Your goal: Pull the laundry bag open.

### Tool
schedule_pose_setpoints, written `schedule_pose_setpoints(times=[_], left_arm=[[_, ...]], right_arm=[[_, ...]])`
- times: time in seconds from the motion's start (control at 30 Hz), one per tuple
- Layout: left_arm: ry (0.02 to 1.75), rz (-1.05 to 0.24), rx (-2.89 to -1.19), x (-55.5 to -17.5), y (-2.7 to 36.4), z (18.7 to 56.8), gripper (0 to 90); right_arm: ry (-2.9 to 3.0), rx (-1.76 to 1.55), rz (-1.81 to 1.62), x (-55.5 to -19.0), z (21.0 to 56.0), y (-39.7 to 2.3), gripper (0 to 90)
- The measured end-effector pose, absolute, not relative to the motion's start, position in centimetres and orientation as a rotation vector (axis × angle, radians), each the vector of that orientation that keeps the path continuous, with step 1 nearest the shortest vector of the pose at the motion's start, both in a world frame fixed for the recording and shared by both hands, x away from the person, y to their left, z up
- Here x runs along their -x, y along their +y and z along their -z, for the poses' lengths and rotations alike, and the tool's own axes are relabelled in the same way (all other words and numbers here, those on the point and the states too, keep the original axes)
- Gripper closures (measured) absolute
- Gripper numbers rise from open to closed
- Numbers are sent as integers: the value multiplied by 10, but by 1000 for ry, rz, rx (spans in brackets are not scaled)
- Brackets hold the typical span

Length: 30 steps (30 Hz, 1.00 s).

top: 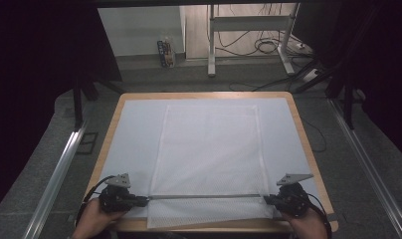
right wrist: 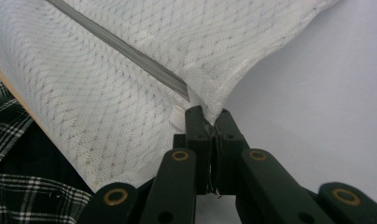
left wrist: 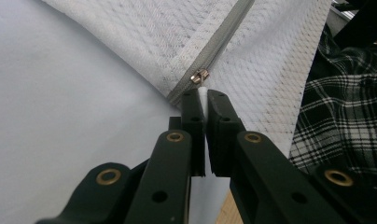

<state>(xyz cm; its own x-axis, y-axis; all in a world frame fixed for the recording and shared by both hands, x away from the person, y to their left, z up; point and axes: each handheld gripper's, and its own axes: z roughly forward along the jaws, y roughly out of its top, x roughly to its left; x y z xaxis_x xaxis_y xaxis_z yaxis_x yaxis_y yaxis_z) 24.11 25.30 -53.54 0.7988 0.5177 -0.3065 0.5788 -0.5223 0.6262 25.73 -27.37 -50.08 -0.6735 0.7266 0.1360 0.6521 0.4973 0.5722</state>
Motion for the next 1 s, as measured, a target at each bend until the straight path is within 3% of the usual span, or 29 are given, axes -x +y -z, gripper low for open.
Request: schedule_pose_setpoints(times=[0.23, 0.27, 0.3, 0.33, 0.4, 0.5, 0.6, 0.63, 0.83, 1.0], left_arm=[[806, 36, -2270, -240, 245, 534, 832], [816, 19, -2253, -240, 245, 533, 806], [816, 19, -2253, -240, 245, 533, 781], [815, 18, -2248, -240, 245, 533, 741], [819, -22, -2237, -238, 243, 531, 637], [809, -51, -2247, -237, 241, 530, 582], [809, -96, -2250, -234, 237, 528, 411], [806, -125, -2255, -234, 236, 527, 411], [867, -268, -2217, -227, 236, 522, 203], [952, -348, -2124, -217, 246, 526, 102]], right_arm=[[2642, -1178, -923, -257, 504, -273, 829], [2629, -1157, -958, -256, 502, -274, 764], [2629, -1157, -958, -256, 502, -274, 764], [2606, -1151, -968, -255, 500, -274, 668], [2594, -1149, -967, -256, 500, -274, 589], [2580, -1153, -967, -256, 500, -275, 520], [2553, -1127, -973, -255, 497, -276, 418], [2553, -1127, -973, -255, 497, -276, 418], [2457, -1085, -1002, -254, 491, -279, 271], [2407, -1076, -1027, -254, 490, -284, 191]])
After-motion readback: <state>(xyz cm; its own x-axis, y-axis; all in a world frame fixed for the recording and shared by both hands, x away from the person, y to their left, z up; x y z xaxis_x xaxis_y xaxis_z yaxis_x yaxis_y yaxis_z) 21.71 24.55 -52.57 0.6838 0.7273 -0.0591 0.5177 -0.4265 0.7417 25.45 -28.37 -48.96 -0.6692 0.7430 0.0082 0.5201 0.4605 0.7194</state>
